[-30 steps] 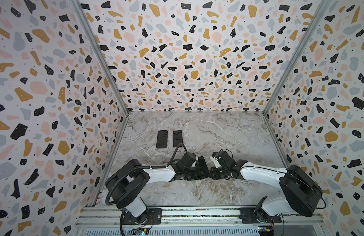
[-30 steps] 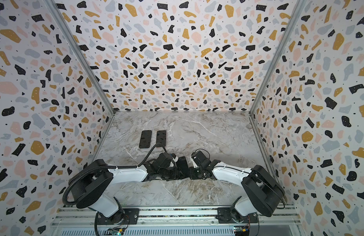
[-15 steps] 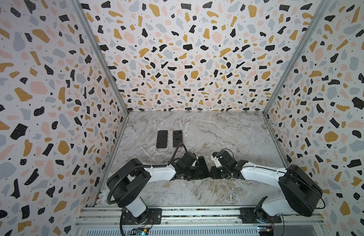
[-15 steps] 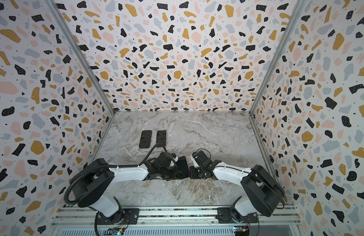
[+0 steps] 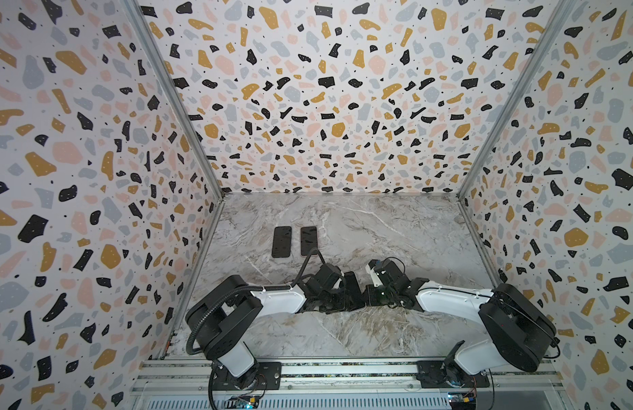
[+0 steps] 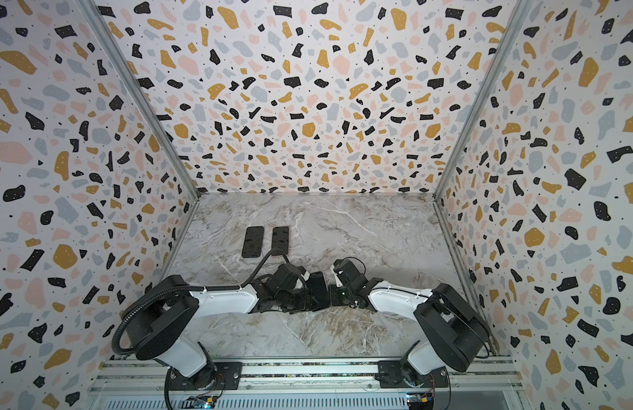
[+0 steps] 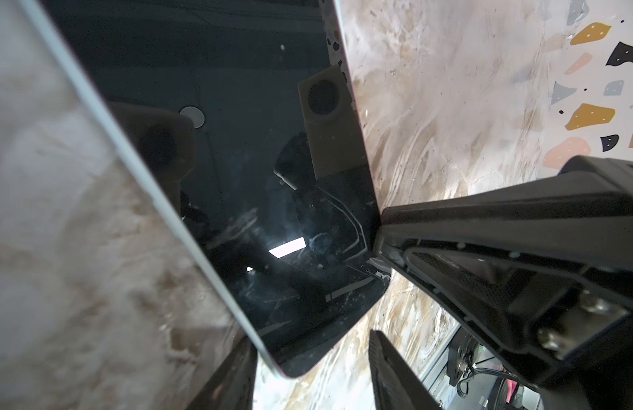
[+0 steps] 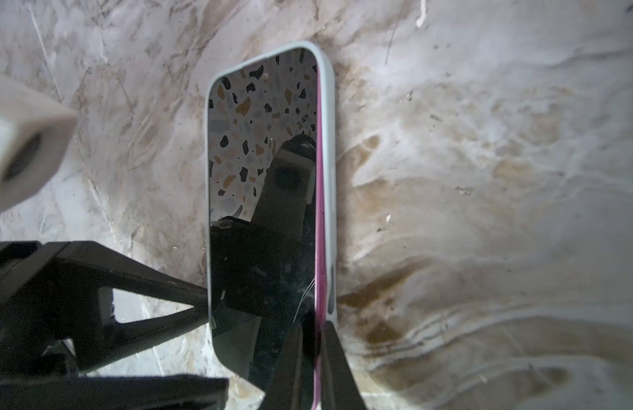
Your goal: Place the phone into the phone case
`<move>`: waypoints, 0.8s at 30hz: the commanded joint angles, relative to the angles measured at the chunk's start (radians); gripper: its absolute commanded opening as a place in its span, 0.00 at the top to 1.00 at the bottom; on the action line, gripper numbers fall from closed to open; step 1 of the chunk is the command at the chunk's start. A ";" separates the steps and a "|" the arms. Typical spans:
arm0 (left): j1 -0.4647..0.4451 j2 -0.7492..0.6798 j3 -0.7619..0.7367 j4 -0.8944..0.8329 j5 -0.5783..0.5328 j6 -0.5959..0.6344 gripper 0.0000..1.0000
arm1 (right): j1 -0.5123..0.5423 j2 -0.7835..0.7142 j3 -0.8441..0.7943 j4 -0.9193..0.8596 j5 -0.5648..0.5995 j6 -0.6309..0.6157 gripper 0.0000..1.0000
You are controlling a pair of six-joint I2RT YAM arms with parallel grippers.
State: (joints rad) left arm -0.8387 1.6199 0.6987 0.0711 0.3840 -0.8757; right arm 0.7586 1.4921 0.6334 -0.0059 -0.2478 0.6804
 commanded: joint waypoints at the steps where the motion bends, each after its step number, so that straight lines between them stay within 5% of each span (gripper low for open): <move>1: -0.015 0.073 -0.016 0.035 -0.012 0.018 0.46 | 0.096 0.066 -0.014 -0.035 -0.195 0.004 0.89; 24: -0.016 0.017 -0.054 -0.068 -0.086 0.043 0.43 | 0.076 -0.007 0.011 -0.176 -0.157 -0.039 0.84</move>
State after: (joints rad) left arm -0.8471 1.6062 0.6888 0.0746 0.3561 -0.8528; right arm 0.7769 1.4689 0.6567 -0.0971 -0.2451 0.6491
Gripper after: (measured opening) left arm 0.566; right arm 0.164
